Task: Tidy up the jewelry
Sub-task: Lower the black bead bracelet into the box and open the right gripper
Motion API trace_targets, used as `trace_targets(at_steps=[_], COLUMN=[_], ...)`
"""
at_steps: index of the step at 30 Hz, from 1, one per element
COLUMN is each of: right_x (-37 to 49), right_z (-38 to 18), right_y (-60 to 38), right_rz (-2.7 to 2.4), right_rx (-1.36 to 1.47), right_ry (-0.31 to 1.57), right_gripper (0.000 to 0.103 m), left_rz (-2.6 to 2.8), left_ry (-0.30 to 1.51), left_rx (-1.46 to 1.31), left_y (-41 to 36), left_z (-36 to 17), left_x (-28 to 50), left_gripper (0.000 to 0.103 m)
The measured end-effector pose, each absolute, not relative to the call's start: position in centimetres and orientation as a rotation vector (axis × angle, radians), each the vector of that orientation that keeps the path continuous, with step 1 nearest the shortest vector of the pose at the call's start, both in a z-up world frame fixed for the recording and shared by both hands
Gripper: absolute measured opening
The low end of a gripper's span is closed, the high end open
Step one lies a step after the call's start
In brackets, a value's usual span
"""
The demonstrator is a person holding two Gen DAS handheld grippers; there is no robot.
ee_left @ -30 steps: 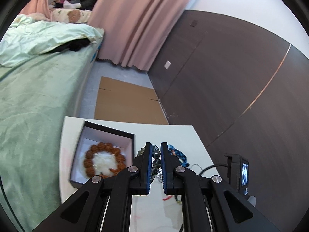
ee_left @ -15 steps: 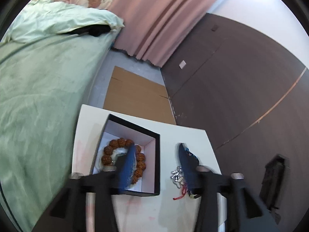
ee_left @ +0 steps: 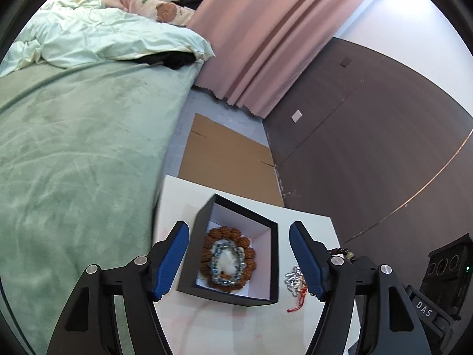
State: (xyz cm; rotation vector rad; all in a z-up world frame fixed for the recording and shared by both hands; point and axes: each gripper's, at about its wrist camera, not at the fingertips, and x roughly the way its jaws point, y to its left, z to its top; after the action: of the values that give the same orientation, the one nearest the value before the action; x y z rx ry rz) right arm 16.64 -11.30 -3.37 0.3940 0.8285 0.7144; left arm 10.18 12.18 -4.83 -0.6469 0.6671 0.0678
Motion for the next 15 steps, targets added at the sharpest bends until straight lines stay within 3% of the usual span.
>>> trace_targets(at_steps=[15], right_x=[17.8], right_z=[-5.6], right_y=[-7.6], right_rz=[0.822], right_rx=[0.585], right_ry=[0.817], right_gripper=[0.012], left_rz=[0.089], left_ry=[0.661], left_rx=[-0.668], left_y=[13.8], left_z=[-4.2], left_x=[9.5], left_gripper=[0.071])
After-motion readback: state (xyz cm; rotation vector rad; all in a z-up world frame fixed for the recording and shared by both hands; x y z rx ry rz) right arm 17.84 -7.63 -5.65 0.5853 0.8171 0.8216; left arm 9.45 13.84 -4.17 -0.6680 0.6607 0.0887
